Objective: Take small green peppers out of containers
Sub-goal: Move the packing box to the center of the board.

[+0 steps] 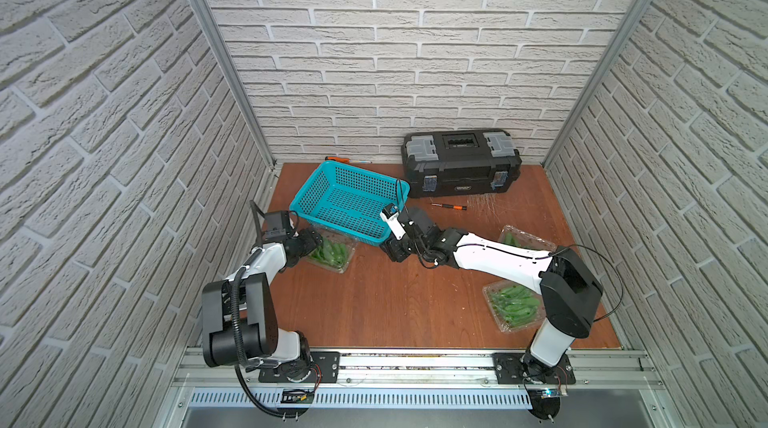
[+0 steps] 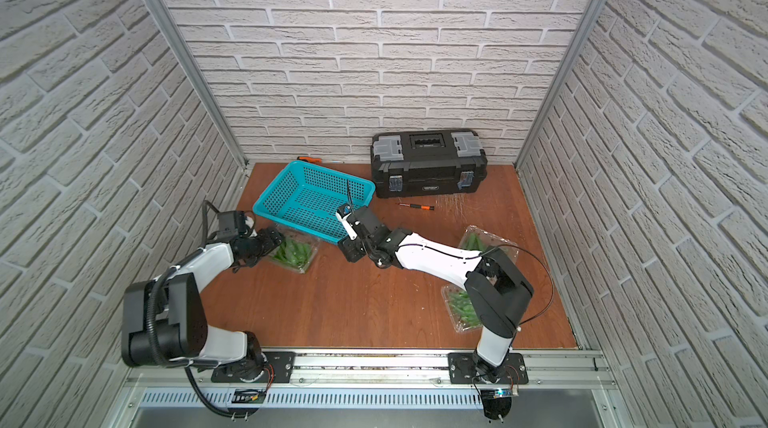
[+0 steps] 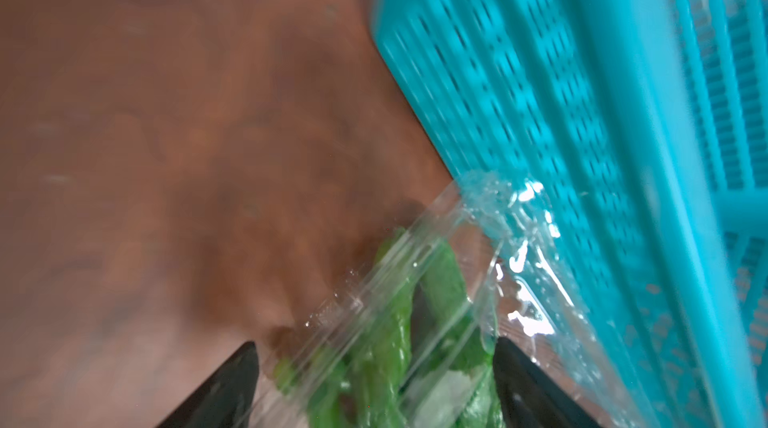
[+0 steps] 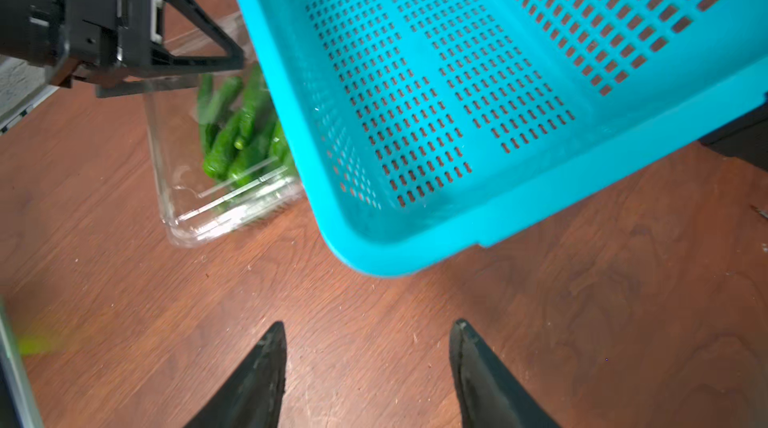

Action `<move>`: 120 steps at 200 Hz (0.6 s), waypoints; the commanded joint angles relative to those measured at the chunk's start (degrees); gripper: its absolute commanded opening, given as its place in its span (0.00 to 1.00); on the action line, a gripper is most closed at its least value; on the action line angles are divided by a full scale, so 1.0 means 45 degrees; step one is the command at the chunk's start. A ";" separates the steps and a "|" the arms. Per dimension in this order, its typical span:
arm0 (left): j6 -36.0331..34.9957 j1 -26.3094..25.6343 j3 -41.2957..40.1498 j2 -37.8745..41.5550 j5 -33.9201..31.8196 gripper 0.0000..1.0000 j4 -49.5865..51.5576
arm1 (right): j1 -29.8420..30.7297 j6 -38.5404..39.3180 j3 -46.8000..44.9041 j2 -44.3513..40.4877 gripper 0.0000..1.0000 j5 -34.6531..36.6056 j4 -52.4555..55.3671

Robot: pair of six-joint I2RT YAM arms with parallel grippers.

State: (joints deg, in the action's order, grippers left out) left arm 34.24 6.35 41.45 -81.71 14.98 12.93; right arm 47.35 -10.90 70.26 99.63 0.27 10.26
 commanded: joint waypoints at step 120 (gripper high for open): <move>-0.1565 -0.4373 0.0407 -0.0471 0.1039 0.86 0.2559 | -0.2264 -0.2657 0.2768 0.3139 0.63 -0.2272 -0.0509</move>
State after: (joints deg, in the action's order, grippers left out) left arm 30.74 -11.44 42.83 -82.43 19.00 19.53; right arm 38.94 -20.43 77.84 109.38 -4.71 9.43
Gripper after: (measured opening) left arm 0.865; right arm 0.630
